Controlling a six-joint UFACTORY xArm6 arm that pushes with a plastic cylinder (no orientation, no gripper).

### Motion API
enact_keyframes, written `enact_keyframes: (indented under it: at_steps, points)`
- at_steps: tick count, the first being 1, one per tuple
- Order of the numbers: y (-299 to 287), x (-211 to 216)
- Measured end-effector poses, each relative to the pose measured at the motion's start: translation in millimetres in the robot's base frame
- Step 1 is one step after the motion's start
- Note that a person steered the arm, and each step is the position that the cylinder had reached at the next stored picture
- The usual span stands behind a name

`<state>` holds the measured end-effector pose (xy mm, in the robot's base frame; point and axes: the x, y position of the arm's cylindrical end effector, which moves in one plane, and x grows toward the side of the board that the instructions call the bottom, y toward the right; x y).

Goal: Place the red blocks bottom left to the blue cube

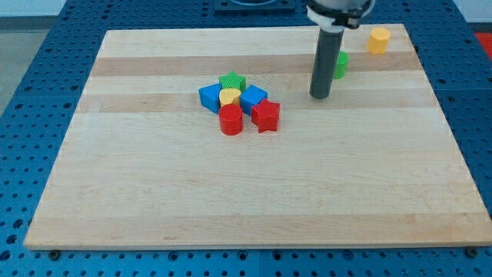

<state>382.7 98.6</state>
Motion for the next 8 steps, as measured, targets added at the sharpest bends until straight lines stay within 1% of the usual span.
enact_keyframes:
  at_steps: [2, 3, 5, 6, 8]
  points:
    - [-44, 47]
    - [-54, 47]
    - [-56, 21]
    - [-71, 27]
    - [-117, 80]
